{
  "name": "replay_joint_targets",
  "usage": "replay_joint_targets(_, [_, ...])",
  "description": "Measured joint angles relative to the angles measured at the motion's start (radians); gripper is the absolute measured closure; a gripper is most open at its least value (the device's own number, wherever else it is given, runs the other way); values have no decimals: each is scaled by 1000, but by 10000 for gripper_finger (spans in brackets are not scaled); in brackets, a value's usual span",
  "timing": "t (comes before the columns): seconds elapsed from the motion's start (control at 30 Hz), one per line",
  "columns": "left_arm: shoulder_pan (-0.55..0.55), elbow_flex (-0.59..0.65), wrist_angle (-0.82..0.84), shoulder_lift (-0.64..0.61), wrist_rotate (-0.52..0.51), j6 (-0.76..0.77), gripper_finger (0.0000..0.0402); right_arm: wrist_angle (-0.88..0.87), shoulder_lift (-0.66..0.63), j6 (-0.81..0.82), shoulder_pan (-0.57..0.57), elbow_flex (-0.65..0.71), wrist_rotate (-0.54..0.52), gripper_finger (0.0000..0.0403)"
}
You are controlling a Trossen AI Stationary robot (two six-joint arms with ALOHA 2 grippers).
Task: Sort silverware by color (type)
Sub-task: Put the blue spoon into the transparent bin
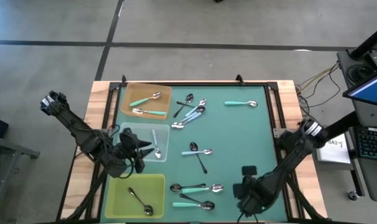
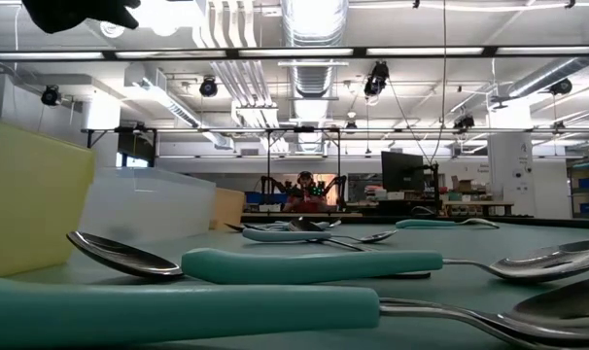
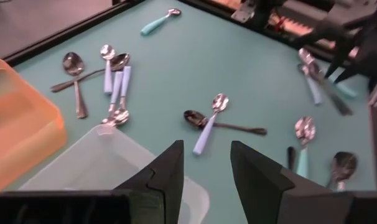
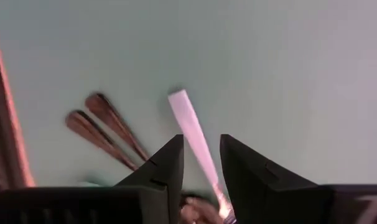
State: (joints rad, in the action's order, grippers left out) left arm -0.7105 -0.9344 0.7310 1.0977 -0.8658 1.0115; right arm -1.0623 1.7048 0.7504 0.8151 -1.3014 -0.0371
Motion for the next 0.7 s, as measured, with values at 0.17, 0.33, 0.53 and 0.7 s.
replay_joint_targets(0.17, [0,0,-91,0,-28,6,287,2,66,-122,-1,0,0,289])
replay_joint_targets(0.33, [0,0,-166,0,-91,2,287,3,117,-170,3,0,8,276])
replay_joint_targets(0.53, [0,0,-200,0,-120,1,287,10,160,-175,26,0,12,279])
replay_joint_targets(0.7, [0,0,-207,0,-134,1,287,53,178,-177,36,19,11,286])
